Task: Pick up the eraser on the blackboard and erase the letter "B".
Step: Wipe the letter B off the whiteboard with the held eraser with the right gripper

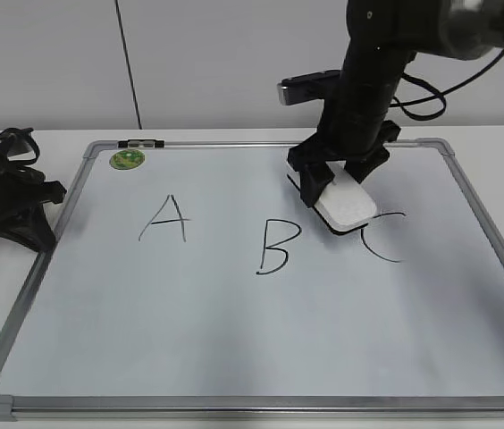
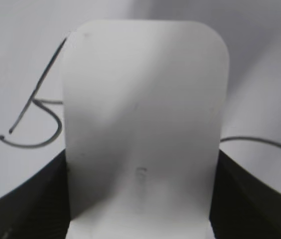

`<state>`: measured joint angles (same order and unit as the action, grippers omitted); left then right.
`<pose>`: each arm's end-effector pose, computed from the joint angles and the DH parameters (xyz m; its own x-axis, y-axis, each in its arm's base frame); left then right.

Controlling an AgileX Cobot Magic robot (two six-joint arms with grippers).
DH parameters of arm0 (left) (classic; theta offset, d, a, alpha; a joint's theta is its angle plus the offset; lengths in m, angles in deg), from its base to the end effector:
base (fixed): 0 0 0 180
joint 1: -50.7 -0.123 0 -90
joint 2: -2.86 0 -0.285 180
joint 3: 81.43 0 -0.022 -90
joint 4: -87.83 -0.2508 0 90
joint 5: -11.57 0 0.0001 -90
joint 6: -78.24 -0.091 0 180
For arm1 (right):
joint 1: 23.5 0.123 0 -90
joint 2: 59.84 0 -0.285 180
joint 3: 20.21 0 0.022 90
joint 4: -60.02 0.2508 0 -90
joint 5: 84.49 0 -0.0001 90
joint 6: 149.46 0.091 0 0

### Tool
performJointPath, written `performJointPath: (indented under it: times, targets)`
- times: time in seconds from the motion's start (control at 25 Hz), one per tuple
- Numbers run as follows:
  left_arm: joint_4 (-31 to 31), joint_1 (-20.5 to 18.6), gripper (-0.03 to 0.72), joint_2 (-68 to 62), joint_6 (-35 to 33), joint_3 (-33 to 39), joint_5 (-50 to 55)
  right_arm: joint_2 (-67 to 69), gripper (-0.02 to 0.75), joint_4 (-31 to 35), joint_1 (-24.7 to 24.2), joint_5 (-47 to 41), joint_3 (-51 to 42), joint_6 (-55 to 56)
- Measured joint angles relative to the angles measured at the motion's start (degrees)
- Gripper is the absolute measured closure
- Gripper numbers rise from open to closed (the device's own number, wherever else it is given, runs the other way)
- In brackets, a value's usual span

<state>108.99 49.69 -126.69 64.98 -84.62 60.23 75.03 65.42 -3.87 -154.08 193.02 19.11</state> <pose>0.4074 -0.0175 0.1248 -0.9926 -0.0357 -0.1163 -0.0028 0.9625 -0.2713 0.4353 0.1638 0.2063 -0.8602 -0.4821 -0.1662 -0.4969 0.8657 0.0604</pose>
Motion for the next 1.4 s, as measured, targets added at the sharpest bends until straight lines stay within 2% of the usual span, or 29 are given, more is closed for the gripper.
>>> performJointPath:
  times: [0.12,0.36,0.96,1.4]
  targets:
    - [0.00,0.00,0.662,0.00,0.00,0.00,0.05,4.18,0.202,0.00,0.47,-0.12,5.43,-0.24]
    - [0.00,0.00,0.662,0.00,0.00,0.00,0.14,8.56,0.202,0.00,2.16,-0.25,10.68,-0.64]
    - [0.00,0.00,0.662,0.00,0.00,-0.07,0.41,10.30,0.202,-1.17,2.50,-0.36,10.79,-13.54]
    - [0.00,0.00,0.662,0.00,0.00,-0.07,0.41,12.62,0.202,-1.06,2.50,-0.36,11.19,-14.67]
